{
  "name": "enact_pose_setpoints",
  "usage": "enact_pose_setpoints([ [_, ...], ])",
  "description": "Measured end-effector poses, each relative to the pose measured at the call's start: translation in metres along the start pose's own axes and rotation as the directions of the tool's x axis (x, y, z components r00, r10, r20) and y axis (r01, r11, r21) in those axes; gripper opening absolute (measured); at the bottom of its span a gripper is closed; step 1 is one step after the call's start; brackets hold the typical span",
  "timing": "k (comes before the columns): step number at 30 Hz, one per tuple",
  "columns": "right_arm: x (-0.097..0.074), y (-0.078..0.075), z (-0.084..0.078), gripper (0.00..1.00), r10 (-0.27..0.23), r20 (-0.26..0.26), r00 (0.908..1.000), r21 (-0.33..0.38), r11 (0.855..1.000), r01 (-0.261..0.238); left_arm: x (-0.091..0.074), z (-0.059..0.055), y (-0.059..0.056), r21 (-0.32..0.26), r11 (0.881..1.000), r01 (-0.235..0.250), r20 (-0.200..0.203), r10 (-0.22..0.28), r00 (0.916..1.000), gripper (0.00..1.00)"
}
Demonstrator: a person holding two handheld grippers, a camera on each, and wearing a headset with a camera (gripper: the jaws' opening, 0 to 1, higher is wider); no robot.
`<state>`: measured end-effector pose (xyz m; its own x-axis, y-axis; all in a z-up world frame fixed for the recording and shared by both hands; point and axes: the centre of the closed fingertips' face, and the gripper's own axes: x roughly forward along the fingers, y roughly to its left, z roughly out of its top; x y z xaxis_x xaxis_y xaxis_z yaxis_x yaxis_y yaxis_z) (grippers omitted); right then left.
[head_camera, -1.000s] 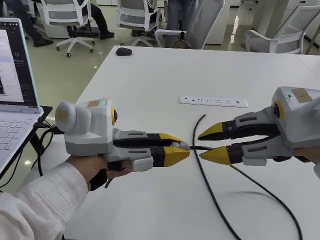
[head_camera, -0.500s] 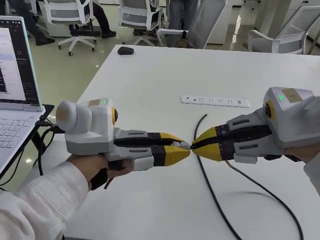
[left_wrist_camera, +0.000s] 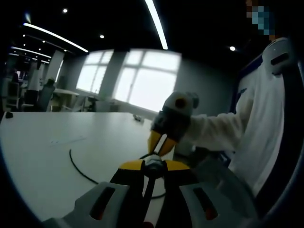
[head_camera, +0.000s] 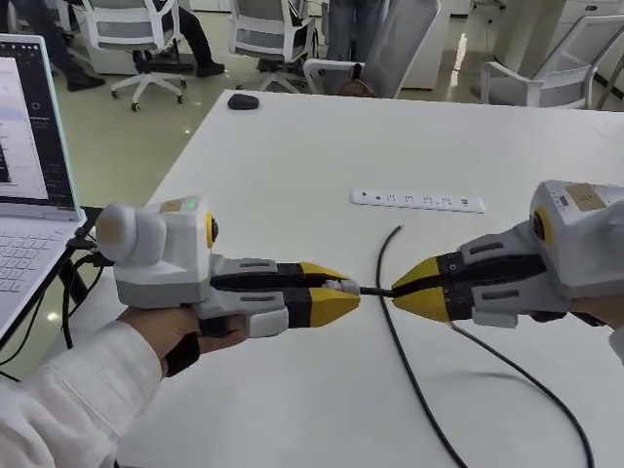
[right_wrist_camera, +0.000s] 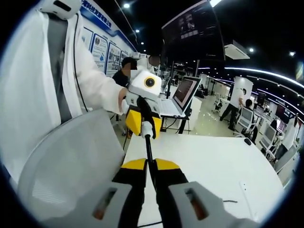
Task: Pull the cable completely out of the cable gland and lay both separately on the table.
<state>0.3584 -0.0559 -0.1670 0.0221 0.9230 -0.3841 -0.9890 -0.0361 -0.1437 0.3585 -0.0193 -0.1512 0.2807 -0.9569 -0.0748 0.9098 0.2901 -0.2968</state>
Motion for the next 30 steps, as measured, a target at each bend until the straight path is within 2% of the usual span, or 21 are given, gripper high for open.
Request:
enact_pose_setpoints([
  [11, -0.020, 0.000, -0.016, 0.04, -0.047, -0.023, 0.9986, 0.041, 0.998, 0.048, -0.007, -0.001, 0.002, -0.005, 1.000, -0.012, 0.000, 0.012, 0.9999, 0.16],
  [30, -0.023, 0.000, -0.021, 0.05, -0.071, -0.021, 0.9973, 0.067, 0.995, 0.072, -0.001, 0.001, -0.002, -0.003, 1.000, 0.001, -0.004, -0.001, 1.0000, 0.16],
])
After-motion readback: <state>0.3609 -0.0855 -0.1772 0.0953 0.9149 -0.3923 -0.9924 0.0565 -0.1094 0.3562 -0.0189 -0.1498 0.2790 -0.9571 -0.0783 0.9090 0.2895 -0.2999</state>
